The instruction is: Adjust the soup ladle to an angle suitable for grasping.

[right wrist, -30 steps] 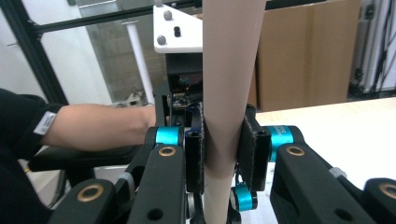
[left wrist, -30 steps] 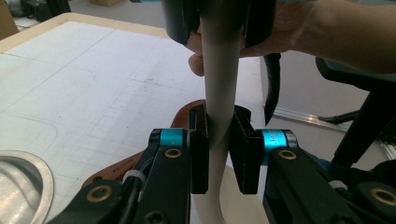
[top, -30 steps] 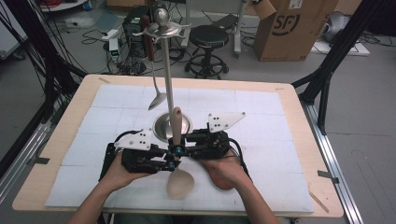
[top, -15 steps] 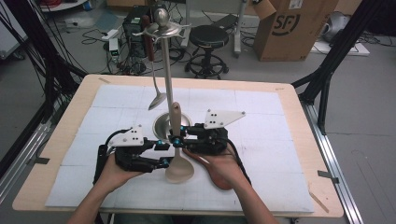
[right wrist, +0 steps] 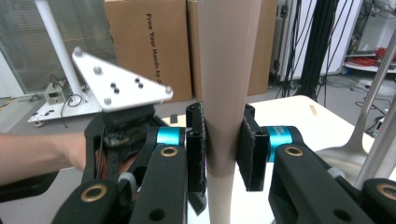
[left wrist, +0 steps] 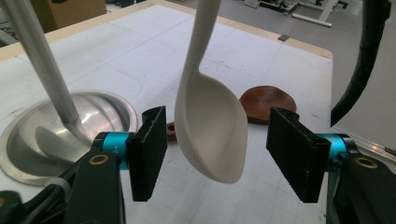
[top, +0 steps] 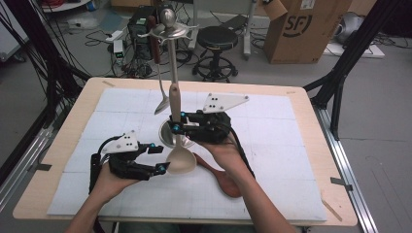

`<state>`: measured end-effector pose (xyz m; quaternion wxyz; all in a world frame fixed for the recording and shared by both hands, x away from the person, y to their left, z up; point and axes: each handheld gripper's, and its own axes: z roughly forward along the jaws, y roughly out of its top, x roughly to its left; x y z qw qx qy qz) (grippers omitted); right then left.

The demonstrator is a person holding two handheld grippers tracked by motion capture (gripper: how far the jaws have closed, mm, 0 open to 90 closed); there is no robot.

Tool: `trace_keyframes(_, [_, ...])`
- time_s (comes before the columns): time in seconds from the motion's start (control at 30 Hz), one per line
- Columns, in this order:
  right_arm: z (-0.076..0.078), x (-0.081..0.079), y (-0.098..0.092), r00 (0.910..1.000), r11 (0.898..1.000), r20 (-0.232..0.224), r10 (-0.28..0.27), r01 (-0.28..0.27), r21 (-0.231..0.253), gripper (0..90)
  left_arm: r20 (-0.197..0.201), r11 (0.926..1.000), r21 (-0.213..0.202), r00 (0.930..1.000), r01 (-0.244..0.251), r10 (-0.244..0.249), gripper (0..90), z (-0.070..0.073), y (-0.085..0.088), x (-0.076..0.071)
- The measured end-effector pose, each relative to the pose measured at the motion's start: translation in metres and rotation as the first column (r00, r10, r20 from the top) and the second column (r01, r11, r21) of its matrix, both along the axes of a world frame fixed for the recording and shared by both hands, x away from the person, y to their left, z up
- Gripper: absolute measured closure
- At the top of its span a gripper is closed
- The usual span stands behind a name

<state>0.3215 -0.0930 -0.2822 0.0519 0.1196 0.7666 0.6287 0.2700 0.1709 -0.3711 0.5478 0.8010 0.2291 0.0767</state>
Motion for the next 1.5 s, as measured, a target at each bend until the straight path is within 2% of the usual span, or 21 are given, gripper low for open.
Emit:
trace_keyframes(0.2, [0.012,0.008,0.007,0.9999,1.000,0.007,-0.007,0.007,-0.005,75.9,-0.009,0.9995,0.014,0.9995,-0.029,0.029,36.0,-0.007,0.008,0.002])
trace_keyframes(0.6, [0.021,0.022,0.014,0.9992,0.999,0.000,-0.041,0.041,0.002,75.9,-0.005,0.9996,0.002,0.9996,-0.029,0.029,35.4,-0.007,0.010,0.001])
trace_keyframes(1.1, [0.053,0.036,0.032,0.9983,0.999,0.026,-0.052,0.052,-0.012,75.9,-0.005,0.9990,-0.010,0.9991,-0.043,0.043,34.3,-0.007,0.016,0.001])
trace_keyframes(1.5, [0.052,0.046,0.034,0.9964,0.996,0.009,-0.084,0.084,-0.023,75.8,-0.003,0.9990,-0.014,0.9991,-0.043,0.043,34.0,-0.007,0.017,0.002])
